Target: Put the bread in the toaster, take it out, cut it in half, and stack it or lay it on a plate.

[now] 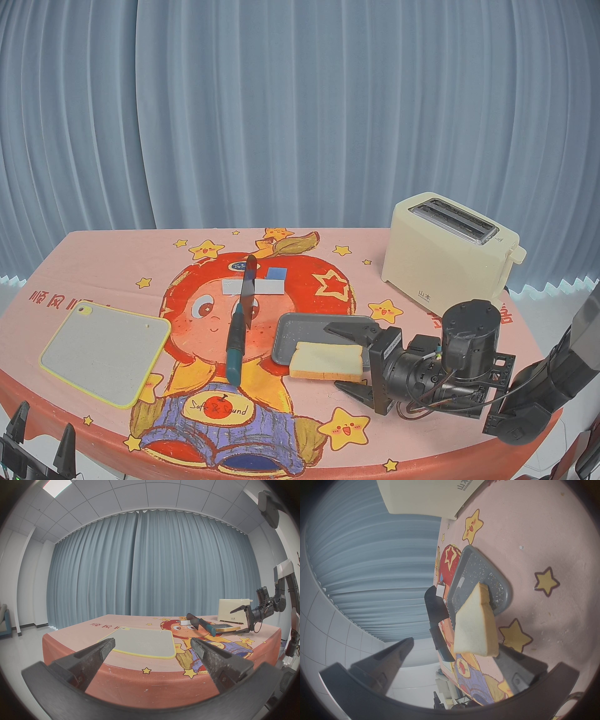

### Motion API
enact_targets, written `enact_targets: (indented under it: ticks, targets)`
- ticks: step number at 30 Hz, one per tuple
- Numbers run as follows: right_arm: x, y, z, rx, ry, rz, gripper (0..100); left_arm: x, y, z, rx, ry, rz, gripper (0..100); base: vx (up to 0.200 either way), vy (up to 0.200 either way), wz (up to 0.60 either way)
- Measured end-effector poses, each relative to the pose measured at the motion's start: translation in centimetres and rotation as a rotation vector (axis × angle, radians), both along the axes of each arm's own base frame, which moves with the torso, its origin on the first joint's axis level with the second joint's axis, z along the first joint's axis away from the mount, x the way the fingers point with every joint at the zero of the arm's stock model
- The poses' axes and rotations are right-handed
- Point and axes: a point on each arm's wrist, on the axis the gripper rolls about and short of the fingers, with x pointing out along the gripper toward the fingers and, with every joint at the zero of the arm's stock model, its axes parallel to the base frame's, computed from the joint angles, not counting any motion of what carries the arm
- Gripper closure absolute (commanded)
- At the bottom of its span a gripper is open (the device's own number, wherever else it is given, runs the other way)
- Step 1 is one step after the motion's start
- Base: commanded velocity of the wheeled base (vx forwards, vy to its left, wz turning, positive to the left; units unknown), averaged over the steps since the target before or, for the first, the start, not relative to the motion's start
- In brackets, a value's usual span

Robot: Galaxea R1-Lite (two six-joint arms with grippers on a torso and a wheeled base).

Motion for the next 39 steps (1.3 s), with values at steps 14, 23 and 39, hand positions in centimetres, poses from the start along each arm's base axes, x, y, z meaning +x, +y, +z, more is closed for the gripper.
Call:
enact_targets:
  ticks: [14,23,39]
  targets:
    - [-0.1,-0.1,-0.5,-0.004,0.044,-0.019,100,0.0,0.0,0.0,0.000,0.000,0.000,0,0.000,0.000,0.00]
    - [-0.4,-0.2,-0.4,-0.012,0.031,-0.014,100,0.0,0.0,0.0,0.000,0.000,0.000,0,0.000,0.000,0.00]
    - [-0.7,-0.2,1.7,-0.084,-0.175,0.032,100,0.0,0.0,0.0,0.000,0.000,0.000,0,0.000,0.000,0.00]
